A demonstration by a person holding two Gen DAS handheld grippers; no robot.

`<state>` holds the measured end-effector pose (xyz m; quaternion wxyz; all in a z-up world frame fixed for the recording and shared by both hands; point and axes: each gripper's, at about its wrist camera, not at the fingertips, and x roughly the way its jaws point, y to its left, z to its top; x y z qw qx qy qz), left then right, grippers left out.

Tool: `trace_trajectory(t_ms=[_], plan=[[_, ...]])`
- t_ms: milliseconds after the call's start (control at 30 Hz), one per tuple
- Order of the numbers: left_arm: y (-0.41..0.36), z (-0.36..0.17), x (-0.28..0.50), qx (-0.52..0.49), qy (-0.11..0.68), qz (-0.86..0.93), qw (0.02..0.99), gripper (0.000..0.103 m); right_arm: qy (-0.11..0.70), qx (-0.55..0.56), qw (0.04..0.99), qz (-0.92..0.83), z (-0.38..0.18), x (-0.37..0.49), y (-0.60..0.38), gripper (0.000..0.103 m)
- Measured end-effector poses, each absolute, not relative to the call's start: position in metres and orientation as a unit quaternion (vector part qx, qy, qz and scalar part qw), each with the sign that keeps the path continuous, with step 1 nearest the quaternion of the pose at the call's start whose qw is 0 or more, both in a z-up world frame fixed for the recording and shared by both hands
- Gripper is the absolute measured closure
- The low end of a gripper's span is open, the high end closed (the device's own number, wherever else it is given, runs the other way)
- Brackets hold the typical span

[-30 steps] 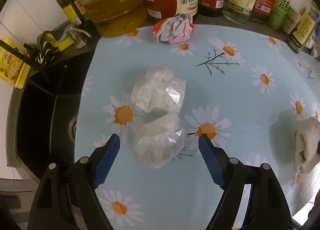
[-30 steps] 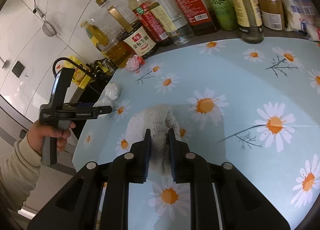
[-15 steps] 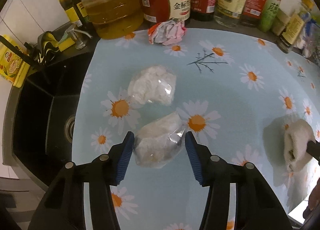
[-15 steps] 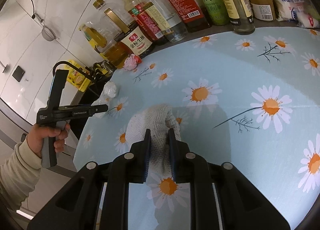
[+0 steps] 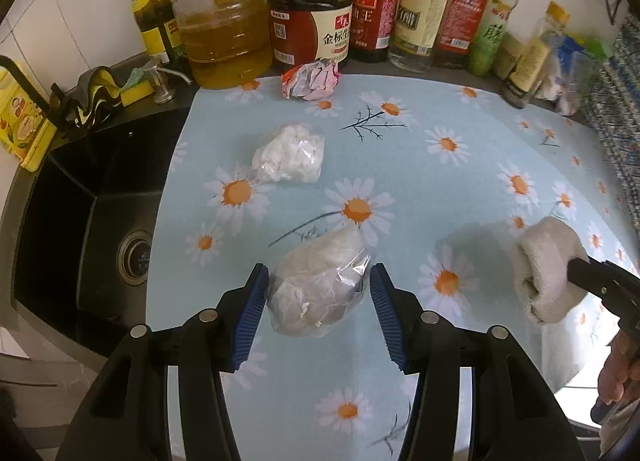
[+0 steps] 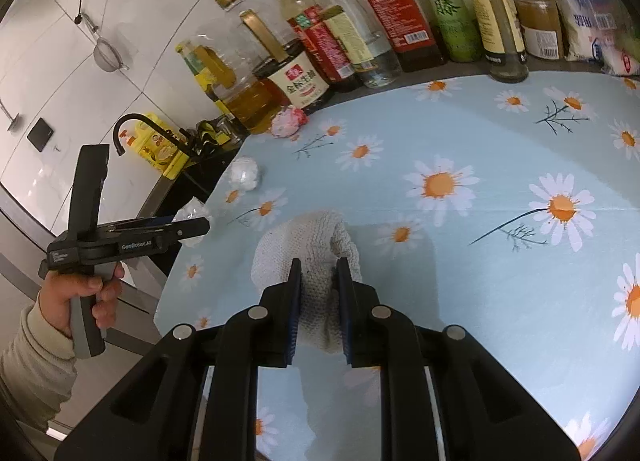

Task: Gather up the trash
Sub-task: 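Carry the plastic bag and grey cloth down over the trash bin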

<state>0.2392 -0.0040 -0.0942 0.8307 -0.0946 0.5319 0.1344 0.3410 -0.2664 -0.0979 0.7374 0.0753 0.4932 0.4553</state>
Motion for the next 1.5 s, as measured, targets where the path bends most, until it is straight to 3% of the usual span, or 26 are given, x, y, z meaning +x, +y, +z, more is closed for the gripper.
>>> trace_trajectory(t_ms=[967, 1500], plan=[[0.009, -0.093, 0.074, -0.146, 0.489, 0.026, 0.860, 0.052, 0.480, 0.025, 0.782, 0.398, -0.058, 0.159, -0.219, 0.084], [0.021, -0.118, 0.008, -0.153, 0.510, 0.004, 0.847, 0.052, 0.509, 0.023, 0.767, 0.390, -0.079, 0.086, -0.188, 0.084]])
